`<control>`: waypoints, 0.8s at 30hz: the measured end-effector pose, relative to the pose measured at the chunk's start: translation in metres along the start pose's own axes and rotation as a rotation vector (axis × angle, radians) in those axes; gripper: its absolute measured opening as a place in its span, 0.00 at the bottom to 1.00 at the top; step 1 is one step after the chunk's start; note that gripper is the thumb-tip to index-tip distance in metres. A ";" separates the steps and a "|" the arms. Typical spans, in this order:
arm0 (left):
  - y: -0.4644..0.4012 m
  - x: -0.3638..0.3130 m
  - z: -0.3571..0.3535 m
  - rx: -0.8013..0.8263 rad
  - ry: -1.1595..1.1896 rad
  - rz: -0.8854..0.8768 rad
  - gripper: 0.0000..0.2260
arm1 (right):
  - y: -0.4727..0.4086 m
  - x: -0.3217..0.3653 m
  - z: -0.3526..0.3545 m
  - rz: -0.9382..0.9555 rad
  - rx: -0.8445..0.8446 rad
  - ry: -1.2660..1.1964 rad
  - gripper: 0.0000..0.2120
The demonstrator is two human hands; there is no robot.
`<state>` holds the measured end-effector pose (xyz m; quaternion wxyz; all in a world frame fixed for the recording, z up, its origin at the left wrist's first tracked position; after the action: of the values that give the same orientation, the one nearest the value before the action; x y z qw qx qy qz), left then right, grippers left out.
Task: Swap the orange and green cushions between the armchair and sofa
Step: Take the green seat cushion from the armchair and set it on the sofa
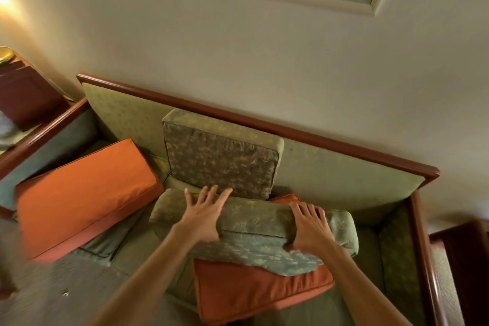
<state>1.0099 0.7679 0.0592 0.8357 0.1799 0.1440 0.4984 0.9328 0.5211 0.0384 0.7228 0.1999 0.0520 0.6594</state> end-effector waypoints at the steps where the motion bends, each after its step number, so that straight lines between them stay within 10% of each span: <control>1: -0.004 -0.024 -0.004 -0.027 -0.046 -0.003 0.58 | -0.001 -0.001 0.000 -0.002 -0.009 -0.018 0.59; 24: -0.079 0.012 0.073 -0.203 0.046 -0.177 0.46 | -0.057 0.017 0.085 0.011 -0.218 -0.128 0.36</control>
<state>1.1075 0.7324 0.0884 0.8869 0.0694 0.1274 0.4386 1.0169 0.5156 0.0987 0.7383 0.1621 -0.0671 0.6512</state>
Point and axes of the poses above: each hand's wrist, its own y-axis away from the middle knuckle, its own z-axis out of the back of the hand, x = y × z, the point moved 10 cm from there along -y, towards the middle knuckle, and after that the axes turned 2 degrees about -y, right-handed, at the moved point
